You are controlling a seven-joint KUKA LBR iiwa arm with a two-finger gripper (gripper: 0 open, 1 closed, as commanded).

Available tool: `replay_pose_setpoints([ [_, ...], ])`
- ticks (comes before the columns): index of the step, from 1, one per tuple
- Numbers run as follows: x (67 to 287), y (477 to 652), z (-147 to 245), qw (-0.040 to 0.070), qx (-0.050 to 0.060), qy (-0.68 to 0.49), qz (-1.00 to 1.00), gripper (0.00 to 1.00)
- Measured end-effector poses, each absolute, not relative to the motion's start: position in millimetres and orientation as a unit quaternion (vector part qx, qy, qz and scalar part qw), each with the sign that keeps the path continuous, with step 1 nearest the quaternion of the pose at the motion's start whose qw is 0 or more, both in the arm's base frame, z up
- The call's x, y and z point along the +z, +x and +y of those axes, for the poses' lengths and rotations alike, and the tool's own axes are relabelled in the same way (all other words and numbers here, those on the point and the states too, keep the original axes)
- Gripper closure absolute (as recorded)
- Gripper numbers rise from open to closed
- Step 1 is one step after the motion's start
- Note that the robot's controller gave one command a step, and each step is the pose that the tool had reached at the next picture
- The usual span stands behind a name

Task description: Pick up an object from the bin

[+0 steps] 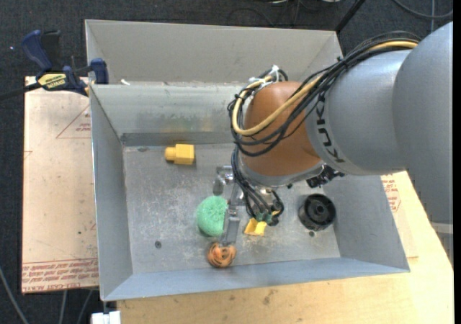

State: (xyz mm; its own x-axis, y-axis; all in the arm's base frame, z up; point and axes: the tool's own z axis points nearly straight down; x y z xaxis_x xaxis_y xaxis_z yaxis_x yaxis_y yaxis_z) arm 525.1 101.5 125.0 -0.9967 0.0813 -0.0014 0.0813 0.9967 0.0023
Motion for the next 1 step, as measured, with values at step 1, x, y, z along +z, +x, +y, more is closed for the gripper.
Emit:
replay_pose_setpoints([
  [1,125.0,525.1,101.5,0.001,0.001,0.041,0.999,0.0],
])
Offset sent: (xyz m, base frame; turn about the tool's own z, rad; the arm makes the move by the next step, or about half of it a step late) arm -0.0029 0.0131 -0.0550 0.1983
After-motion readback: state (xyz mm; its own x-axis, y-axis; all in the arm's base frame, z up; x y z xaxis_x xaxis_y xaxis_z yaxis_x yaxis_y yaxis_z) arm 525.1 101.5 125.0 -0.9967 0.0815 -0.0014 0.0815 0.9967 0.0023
